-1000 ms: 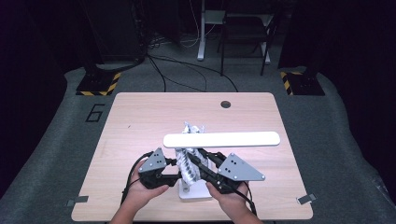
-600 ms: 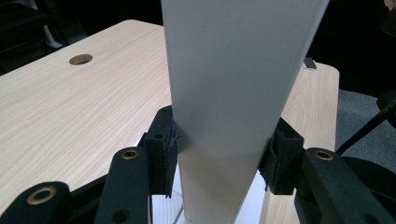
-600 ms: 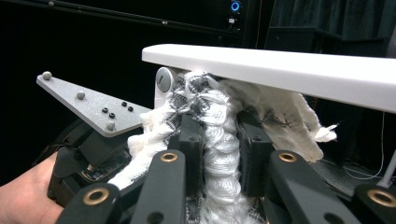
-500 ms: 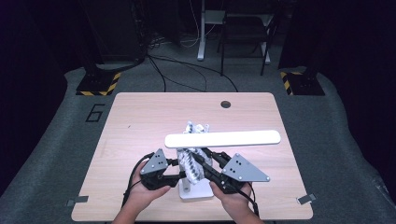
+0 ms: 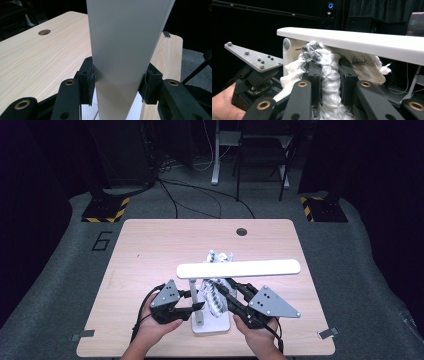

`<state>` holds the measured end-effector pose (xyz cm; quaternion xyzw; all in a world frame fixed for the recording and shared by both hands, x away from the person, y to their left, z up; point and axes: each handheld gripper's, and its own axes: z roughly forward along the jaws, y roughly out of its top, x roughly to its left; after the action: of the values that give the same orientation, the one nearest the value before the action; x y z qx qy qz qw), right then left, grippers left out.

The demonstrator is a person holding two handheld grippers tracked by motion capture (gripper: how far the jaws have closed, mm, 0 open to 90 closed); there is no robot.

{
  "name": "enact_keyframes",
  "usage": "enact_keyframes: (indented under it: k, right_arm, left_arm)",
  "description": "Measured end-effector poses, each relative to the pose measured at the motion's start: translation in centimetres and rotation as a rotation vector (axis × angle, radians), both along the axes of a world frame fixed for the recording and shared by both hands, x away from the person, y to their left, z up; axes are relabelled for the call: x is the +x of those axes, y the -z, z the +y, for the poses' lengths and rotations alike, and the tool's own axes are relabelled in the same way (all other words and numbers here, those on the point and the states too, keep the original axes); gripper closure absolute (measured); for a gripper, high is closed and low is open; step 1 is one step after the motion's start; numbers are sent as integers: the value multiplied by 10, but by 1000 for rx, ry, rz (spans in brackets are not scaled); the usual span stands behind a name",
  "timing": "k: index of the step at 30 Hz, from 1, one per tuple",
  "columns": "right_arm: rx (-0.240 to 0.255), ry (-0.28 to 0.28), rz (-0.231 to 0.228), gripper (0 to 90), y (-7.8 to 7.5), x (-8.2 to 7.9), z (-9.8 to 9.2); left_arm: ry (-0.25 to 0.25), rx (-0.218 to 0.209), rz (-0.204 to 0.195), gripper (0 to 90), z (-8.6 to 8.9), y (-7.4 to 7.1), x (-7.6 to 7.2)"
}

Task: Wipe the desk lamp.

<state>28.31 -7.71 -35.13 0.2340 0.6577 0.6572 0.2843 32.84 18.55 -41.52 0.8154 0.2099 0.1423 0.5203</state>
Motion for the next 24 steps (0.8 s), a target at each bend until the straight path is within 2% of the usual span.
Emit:
enact_keyframes:
  k: [14,17,24]
  right_arm:
    - [37,70,2,748,0,-5,-37]
    - [43,82,-2,748,0,-6,-43]
    - [51,116,-1,748,0,-7,-58]
  left_arm:
    - [-2,6,-3,540,0,0,0]
    - [-4,-4,9,540,0,0,-1]
    - [-14,-8,4,540,-1,1,-2]
